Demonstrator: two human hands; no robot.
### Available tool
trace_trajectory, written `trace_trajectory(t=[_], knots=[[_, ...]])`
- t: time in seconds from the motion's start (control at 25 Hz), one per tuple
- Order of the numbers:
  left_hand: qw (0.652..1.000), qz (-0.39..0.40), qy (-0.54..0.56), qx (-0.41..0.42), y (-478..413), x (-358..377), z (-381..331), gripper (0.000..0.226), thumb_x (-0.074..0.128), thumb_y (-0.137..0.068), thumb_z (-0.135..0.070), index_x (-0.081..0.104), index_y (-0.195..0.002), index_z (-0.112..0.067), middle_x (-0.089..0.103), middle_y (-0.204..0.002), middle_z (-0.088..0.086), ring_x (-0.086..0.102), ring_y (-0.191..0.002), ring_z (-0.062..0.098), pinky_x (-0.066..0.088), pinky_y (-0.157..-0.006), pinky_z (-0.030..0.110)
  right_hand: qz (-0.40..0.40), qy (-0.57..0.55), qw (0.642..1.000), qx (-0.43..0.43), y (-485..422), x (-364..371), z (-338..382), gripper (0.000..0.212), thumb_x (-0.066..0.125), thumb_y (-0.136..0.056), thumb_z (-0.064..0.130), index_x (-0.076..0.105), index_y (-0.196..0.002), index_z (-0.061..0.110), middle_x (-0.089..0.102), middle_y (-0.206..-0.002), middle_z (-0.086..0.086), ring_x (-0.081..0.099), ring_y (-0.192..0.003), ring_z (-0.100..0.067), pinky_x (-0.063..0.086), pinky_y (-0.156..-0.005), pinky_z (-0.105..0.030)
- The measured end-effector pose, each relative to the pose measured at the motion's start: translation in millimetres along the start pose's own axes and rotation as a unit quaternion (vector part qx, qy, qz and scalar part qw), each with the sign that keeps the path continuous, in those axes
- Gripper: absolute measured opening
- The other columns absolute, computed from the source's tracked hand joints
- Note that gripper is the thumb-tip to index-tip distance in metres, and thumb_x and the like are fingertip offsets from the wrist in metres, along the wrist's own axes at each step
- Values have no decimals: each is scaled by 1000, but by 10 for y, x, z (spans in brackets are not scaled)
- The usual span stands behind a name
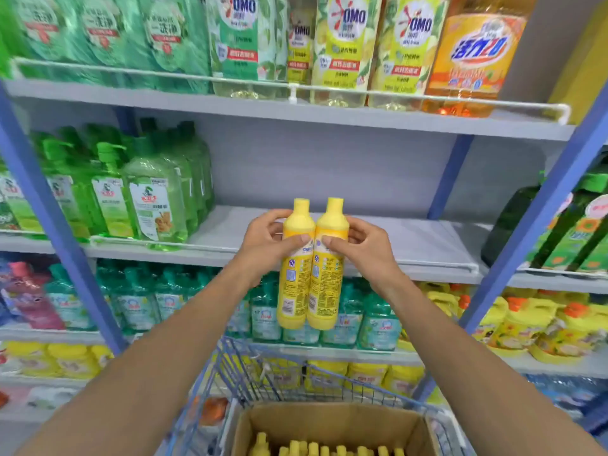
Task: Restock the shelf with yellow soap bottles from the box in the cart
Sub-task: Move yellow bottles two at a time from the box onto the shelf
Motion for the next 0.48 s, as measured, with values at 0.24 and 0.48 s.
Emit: trace_trajectory(t=[0.24,0.48], knots=[[997,-32,-26,58,-646,-177,-505,53,84,-78,-8,59,-126,-12,74,-107,3,72,-86,3,56,-70,16,4,-17,999,-32,-837,29,294,63,90,-74,17,64,-131,13,75,-118,-2,71,-111,-17,59,-94,-33],[995,-71,-4,65,-1106,-243,-330,54,83,-78,-3,59,-127,-4,74,-111,13,72,-94,16,61,-82,29,-10,-16,999,-32,-1292,167,114,67,89,-74,10,60,-134,9,72,-121,-5,69,-113,-17,57,-95,-28]])
Point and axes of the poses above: each hand's wrist, its own y-axis away from the middle knuckle, its own x-axis out of the palm, z = x × y, the point moved 4 cm from there along -y, towards the middle knuckle
